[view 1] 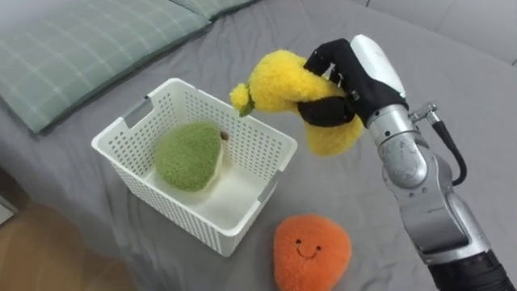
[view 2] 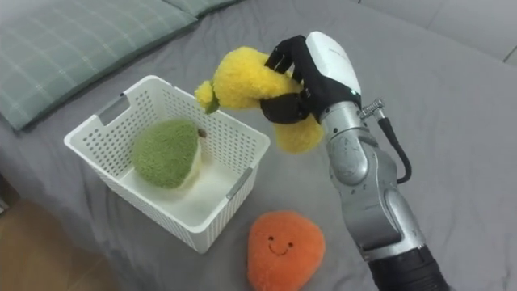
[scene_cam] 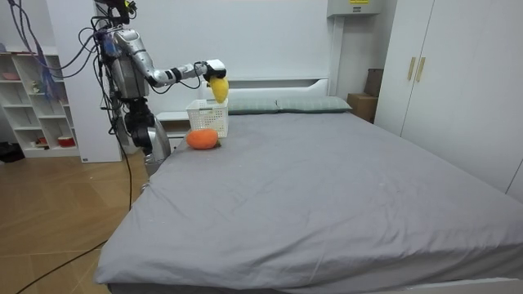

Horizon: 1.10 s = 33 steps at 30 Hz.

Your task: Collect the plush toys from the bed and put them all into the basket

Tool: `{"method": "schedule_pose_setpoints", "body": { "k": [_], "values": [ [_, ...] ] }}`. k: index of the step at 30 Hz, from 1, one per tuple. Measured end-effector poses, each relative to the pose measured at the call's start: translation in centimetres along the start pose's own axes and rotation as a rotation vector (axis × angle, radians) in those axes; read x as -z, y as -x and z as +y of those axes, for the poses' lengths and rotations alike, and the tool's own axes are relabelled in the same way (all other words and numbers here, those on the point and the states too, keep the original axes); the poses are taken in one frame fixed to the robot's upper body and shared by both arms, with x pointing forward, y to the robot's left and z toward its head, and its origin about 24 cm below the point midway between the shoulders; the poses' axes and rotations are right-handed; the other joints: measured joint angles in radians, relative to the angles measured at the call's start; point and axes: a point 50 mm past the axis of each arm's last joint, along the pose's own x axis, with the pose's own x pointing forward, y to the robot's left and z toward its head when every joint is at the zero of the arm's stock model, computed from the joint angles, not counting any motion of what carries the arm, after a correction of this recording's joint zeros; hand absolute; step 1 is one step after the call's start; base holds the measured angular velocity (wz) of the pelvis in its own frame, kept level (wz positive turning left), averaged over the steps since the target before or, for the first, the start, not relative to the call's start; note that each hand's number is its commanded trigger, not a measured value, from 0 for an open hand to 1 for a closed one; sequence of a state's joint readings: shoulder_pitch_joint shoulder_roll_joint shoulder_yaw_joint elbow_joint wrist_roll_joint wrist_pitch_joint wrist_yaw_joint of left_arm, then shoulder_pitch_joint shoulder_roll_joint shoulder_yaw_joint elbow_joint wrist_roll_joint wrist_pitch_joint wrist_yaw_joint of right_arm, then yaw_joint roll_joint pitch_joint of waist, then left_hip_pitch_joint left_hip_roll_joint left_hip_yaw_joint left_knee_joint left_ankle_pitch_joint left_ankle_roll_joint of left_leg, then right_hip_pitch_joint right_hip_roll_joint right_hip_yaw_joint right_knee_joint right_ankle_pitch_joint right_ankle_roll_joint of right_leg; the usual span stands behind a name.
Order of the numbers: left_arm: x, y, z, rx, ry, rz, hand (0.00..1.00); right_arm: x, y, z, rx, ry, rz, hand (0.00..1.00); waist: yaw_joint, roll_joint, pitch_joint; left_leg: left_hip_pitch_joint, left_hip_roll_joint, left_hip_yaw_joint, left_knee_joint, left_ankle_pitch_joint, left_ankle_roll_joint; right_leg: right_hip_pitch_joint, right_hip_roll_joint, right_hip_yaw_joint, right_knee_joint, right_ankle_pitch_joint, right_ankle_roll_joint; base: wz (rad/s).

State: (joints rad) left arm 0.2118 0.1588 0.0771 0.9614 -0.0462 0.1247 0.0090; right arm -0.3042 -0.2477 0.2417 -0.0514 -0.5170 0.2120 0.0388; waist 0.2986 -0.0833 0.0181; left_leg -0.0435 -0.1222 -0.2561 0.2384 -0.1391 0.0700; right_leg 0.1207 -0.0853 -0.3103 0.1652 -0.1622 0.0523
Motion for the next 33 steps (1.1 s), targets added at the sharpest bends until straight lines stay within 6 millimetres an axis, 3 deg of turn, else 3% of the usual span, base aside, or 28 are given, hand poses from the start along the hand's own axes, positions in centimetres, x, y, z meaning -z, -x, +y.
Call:
{"method": "schedule_pose_setpoints", "body": {
  "k": [6,10,11,12,13,14,15,20,22,33],
  "values": [
    [0.7,0.1,-0.1,-0.005,-0.079,0.027,0.00,-0.9,-0.1,1.1,-0.025,0.001,-0.016,1.00,0.016,-0.001,-0.0008,-0.021,-0.015,-0.051,0.017,0.007,-0.010,0.011,0.000,-0.023,-0.014,-0.001,0.001,0.26],
    [1.0,0.1,-0.2,-0.004,-0.103,0.045,0.00,-1.1,-0.1,1.9,-0.068,-0.012,-0.004,1.00,0.050,-0.005,-0.0013,-0.037,-0.024,-0.073,0.020,0.013,-0.018,0.007,0.000,-0.022,-0.014,-0.007,0.009,0.16],
    [0.9,0.1,-0.2,-0.004,-0.103,0.045,0.00,-1.2,-0.1,2.1,-0.080,-0.013,-0.008,0.93,0.057,-0.009,-0.0028,-0.038,-0.029,-0.080,0.019,0.017,-0.019,0.005,-0.001,-0.020,-0.015,-0.010,0.010,0.23],
    [0.8,0.1,-0.2,-0.004,-0.101,0.043,0.00,-1.2,0.0,2.1,-0.083,-0.015,-0.009,0.64,0.064,-0.010,-0.0025,-0.038,-0.030,-0.082,0.019,0.018,-0.019,0.005,-0.001,-0.019,-0.015,-0.012,0.009,0.17],
    [0.7,0.1,-0.3,-0.005,-0.099,0.039,0.00,-1.4,0.0,2.3,-0.090,-0.016,-0.014,0.51,0.073,-0.014,-0.0033,-0.038,-0.030,-0.086,0.019,0.022,-0.016,0.007,-0.001,-0.019,-0.015,-0.014,0.008,0.11],
    [0.6,0.1,-0.2,-0.008,-0.095,0.036,0.00,-1.6,-0.1,2.5,-0.097,-0.016,-0.022,0.03,0.082,-0.018,-0.0040,-0.040,-0.031,-0.090,0.019,0.023,-0.018,0.007,0.000,-0.022,-0.015,-0.015,0.007,0.12],
    [0.5,0.1,-0.2,-0.010,-0.091,0.034,0.00,-1.8,-0.1,2.6,-0.100,-0.014,-0.028,0.00,0.085,-0.021,-0.0040,-0.041,-0.031,-0.092,0.019,0.024,-0.018,0.007,0.000,-0.024,-0.015,-0.015,0.007,0.13],
    [-1.0,-0.2,0.1,-0.032,-0.049,0.004,0.00,-3.2,-1.2,2.1,-0.087,-0.009,-0.072,0.00,0.094,-0.041,0.0008,-0.052,-0.033,-0.106,0.019,0.030,-0.027,0.000,0.000,-0.035,-0.015,-0.017,0.005,0.10],
    [-1.2,-0.2,0.1,-0.038,-0.048,0.001,0.00,-3.4,-1.3,2.1,-0.084,-0.012,-0.078,0.00,0.093,-0.045,-0.0012,-0.052,-0.033,-0.106,0.019,0.030,-0.027,0.000,0.000,-0.035,-0.015,-0.017,0.005,0.00],
    [-2.5,-0.4,-0.4,-0.033,-0.023,-0.023,0.00,-2.5,-1.3,3.5,-0.145,0.009,-0.035,0.00,0.096,-0.055,-0.0005,-0.064,-0.032,-0.099,0.016,0.035,-0.025,-0.017,0.000,-0.023,-0.015,-0.028,0.002,-0.02]
  ]
}}
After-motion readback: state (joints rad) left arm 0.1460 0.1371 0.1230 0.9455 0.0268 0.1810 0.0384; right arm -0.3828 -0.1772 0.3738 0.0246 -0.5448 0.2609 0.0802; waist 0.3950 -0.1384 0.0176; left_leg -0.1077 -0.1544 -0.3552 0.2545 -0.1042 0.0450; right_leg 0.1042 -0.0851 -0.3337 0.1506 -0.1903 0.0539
